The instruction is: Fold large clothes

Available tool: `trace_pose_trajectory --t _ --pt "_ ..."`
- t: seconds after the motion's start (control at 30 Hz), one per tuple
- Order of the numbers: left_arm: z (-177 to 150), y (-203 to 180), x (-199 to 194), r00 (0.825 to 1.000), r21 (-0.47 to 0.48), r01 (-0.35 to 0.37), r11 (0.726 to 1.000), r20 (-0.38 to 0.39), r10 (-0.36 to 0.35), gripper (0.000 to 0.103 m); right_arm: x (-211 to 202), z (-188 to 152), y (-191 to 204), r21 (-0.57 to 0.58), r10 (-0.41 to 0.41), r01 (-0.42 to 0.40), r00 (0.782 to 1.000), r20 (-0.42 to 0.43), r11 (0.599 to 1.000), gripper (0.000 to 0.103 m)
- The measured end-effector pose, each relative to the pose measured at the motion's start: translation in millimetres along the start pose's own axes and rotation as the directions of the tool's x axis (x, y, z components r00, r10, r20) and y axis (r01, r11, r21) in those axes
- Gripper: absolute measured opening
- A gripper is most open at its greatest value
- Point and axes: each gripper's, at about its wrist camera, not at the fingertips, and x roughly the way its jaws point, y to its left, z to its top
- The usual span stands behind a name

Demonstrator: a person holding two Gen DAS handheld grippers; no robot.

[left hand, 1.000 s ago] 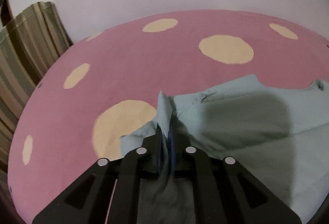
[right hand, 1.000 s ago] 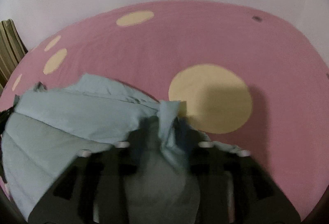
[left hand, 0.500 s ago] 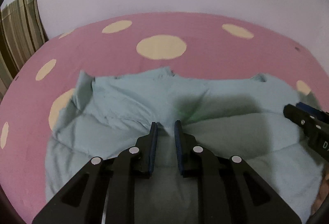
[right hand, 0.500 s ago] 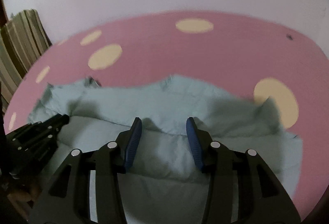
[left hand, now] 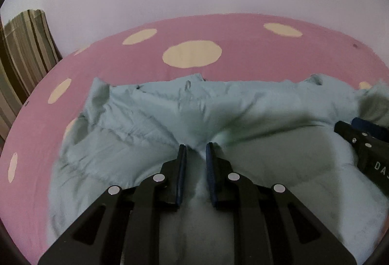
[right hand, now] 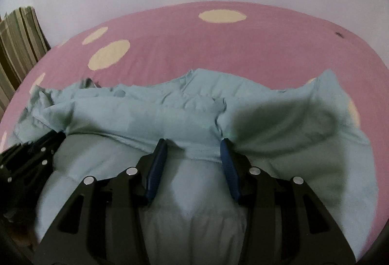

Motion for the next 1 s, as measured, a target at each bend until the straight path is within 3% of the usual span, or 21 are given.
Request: trace_pose_trajectory --t 0.07,0.13,0.2,0.37,0.57,0.67,0.73,0.8,0.87,1.0 --pt "-5 5 -18 0.999 -0.046 0.045 0.998 0.008 -0.044 0.02 -19 -5 1 0.013 0.013 -0.014 0.999 0.03 1.0 0.045" --pt "-13 5 -32 0.995 -0.072 0.095 0.993 0.022 -0.094 0.031 -36 -14 6 0.014 0.028 -0.028 0.998 0.049 0.999 0.045" --pt "-20 0 -35 0.993 -0.071 0.115 0.991 0.021 -0.114 0.034 -41 -27 14 -0.008 0.019 -0.019 0.998 0.052 1.0 0.046" --pt "-34 -13 -11 0.996 -0.024 0.092 0.995 -0.017 -0.092 0.034 -11 -42 13 -0.016 -0.015 0.014 1.0 -0.022 1.0 0.047" --pt "-38 -17 -6 0.997 0.006 0.076 0.997 -0.001 -0.076 0.033 -7 -44 15 -0.028 -0.038 0.038 0.999 0.006 0.999 0.047" --pt "-40 -8 -26 0.996 0.005 0.089 0.996 0.021 -0.089 0.034 -31 -45 8 0.013 0.005 -0.005 1.0 0.027 1.0 0.05" --pt "-46 3 -43 0.996 -0.006 0.083 0.997 0.032 -0.082 0.035 -56 -51 1 0.037 0.011 -0.013 0.998 0.058 0.999 0.058" --pt "-55 20 -63 0.995 -0.042 0.081 0.996 0.056 -0.079 0.041 -75 -57 -6 0.051 0.012 -0.016 0.997 0.083 0.999 0.062" --pt "-65 39 -81 0.996 -0.095 0.062 0.994 0.077 -0.054 0.054 -97 -68 -19 0.07 -0.004 -0.003 0.995 0.103 0.998 0.068" --pt "-90 86 -103 0.997 -0.218 0.042 0.975 0.077 -0.026 0.062 -124 -93 -49 0.13 -0.028 0.015 0.995 0.096 0.991 0.073"
